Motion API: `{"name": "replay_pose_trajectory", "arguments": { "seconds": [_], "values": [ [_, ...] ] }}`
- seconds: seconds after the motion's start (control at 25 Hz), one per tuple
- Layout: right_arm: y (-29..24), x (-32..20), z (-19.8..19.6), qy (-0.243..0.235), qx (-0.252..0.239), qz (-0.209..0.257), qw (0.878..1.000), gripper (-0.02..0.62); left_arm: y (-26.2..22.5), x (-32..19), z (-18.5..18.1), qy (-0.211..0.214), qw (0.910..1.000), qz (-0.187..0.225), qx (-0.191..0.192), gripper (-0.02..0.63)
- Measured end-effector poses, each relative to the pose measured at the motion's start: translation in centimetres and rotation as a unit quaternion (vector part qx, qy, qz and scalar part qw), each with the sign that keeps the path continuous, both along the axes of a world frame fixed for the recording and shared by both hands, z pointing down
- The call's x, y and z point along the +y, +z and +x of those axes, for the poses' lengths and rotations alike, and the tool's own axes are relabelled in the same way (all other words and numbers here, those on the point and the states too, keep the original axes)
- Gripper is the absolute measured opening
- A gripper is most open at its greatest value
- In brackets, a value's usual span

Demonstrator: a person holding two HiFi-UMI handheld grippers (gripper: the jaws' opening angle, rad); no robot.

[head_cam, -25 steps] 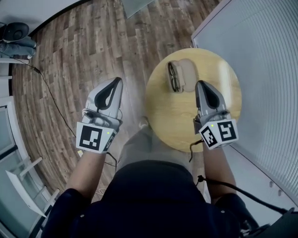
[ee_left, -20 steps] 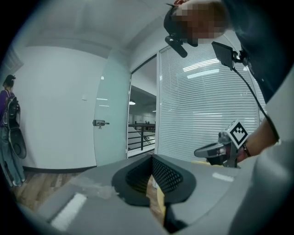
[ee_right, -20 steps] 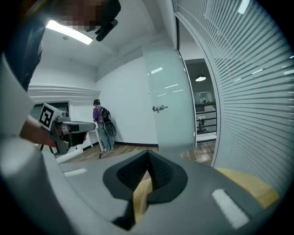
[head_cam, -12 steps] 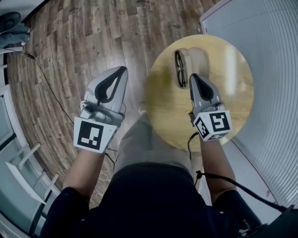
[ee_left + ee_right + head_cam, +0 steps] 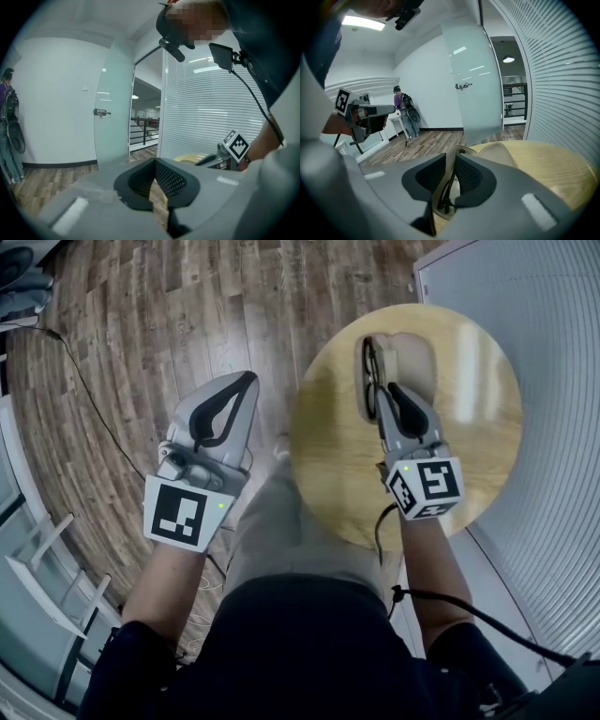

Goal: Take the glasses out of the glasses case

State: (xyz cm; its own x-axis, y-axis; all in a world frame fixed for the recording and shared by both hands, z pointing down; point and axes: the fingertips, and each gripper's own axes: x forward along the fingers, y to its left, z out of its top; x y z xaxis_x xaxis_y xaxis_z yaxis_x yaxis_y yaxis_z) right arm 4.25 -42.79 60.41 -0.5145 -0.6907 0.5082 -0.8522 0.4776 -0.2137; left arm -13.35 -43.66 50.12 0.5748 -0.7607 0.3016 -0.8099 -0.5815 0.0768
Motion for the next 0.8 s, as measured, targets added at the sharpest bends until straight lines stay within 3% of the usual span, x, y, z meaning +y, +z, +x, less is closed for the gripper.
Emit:
{"name": "replay_pose_trajectory", "arguments": {
  "seconds": [0.48,0.8],
  "values": [
    [3.5,-0.4,-0.3,-0.007,0.009,-0.039,0.999,0.104,2.6,-0.5,0.1,-0.002,0.9996,-0.027,-0.009,0.005],
    [5.1,-0.8,-0.5,-0.012,0.052,-0.063,0.997,0.104,3.7,-0.6,-0.4,-0.007,0.999,-0.042,-0.011,0.005]
  ]
}}
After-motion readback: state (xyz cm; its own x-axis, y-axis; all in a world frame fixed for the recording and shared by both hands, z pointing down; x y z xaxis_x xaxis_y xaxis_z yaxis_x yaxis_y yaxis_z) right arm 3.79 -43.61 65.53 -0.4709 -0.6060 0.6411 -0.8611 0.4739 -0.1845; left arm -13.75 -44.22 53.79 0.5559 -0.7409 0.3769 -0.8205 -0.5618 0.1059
